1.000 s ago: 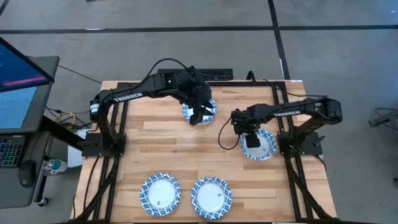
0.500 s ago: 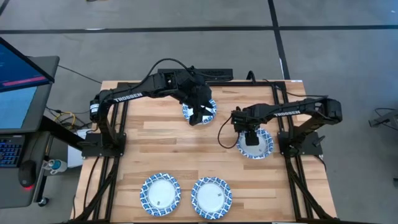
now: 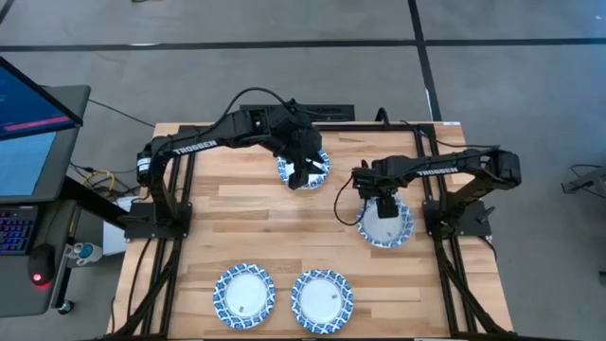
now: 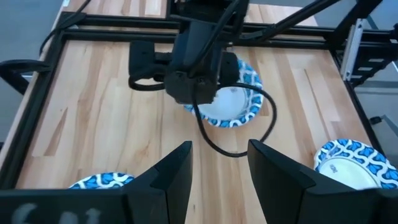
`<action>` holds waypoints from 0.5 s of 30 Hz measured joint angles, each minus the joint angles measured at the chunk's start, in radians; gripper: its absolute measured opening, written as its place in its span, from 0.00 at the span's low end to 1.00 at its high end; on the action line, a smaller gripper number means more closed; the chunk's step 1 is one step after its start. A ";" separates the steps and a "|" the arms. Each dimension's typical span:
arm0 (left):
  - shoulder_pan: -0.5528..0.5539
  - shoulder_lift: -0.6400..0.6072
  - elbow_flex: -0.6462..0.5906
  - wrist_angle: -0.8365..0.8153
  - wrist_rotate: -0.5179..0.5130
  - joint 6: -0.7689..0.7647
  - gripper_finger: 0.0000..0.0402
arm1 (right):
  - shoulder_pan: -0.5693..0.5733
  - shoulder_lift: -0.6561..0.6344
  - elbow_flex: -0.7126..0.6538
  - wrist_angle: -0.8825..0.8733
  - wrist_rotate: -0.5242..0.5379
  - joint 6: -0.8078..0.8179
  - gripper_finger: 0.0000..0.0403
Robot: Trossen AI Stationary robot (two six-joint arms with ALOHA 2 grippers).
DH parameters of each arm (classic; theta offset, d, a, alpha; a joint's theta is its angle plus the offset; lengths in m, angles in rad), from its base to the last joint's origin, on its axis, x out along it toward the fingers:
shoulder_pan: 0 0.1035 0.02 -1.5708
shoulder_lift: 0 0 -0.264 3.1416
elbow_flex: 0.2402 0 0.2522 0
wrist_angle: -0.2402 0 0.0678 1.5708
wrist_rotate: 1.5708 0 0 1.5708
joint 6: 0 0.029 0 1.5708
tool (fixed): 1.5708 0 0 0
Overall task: Nest bowls inside each other
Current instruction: Stack the white bowl on top of the other white bowl
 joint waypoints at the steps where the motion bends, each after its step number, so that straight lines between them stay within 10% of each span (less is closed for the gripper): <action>1: 0.004 0.000 0.000 0.000 0.000 0.000 0.36 | 0.000 0.000 0.011 -0.002 0.002 0.000 0.56; 15: 0.021 0.000 0.000 0.000 -0.002 -0.010 0.36 | 0.000 0.000 -0.001 0.078 -0.098 -0.010 0.56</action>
